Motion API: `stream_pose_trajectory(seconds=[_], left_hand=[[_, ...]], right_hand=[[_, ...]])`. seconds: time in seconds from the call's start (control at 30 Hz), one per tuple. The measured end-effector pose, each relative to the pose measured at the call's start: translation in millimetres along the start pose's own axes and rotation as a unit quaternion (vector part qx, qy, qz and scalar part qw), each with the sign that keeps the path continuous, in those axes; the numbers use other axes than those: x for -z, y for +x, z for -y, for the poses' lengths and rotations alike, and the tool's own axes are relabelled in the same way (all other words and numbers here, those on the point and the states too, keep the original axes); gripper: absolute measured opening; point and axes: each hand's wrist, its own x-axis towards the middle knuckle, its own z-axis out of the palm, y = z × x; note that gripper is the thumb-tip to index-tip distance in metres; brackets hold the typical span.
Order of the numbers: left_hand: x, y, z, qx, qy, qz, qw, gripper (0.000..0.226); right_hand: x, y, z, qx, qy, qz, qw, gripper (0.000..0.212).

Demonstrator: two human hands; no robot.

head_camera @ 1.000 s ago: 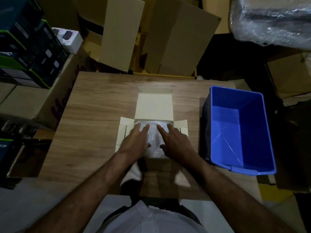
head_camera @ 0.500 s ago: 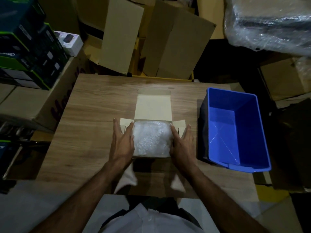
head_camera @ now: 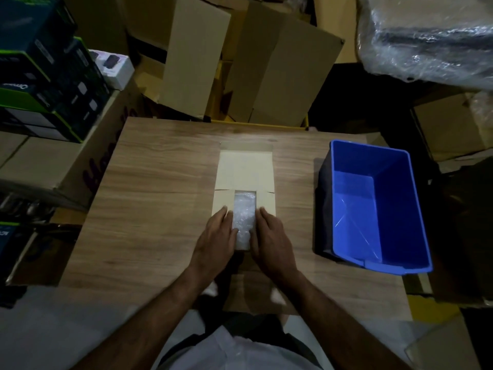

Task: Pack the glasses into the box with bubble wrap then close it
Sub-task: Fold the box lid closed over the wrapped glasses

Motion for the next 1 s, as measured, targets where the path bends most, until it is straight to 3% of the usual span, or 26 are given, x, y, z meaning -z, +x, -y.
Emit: stream_pose_trajectory(seconds=[0.17,0.23,0.33,0.47,0.6,0.67,0.77,0.87,1.0], left_hand=[[-10.3,-0.4,21.7,-0.047,0.024,0.015,0.998,0.044],[-8.8,9.0,28.1,-0.060,0.018,0.012,0.998,0.038],[6.6,39.0,28.7,-0.009,0.018,0.017,1.000,0.031],[23.5,86.1,36.1,0.022,-0.057,0.091,0.994,0.060],[31.3,123.5,28.9,0.062,-0.093,0.135,0.985,0.106],[38.3,136.0,19.2,0.071,-0.065,0.127,0.987,0.124],[53.9,149.3,2.4,0.046,-0.029,0.067,0.996,0.132],[74.6,152.9,-13.1,0.025,-0.026,0.012,0.999,0.129],[98.7,141.4,-20.9,-0.023,-0.028,-0.040,0.999,0.084]], right_hand=[[1.1,1.2,-7.4,0.016,0.009,0.020,1.000,0.062],[3.6,6.9,-8.7,0.032,-0.006,0.009,0.999,0.056],[6.5,27.7,-16.0,0.020,0.014,-0.032,0.999,0.042],[12.8,69.4,-27.6,-0.067,0.076,0.025,0.995,0.056],[21.8,107.9,-28.7,-0.062,0.063,0.067,0.994,0.079],[27.5,120.9,-24.4,-0.053,0.038,0.058,0.996,0.097],[38.2,132.0,-13.1,-0.016,-0.023,0.013,1.000,0.118],[59.7,137.5,5.7,-0.010,-0.030,-0.024,0.999,0.124],[86.2,124.4,27.8,-0.002,-0.050,-0.070,0.996,0.105]])
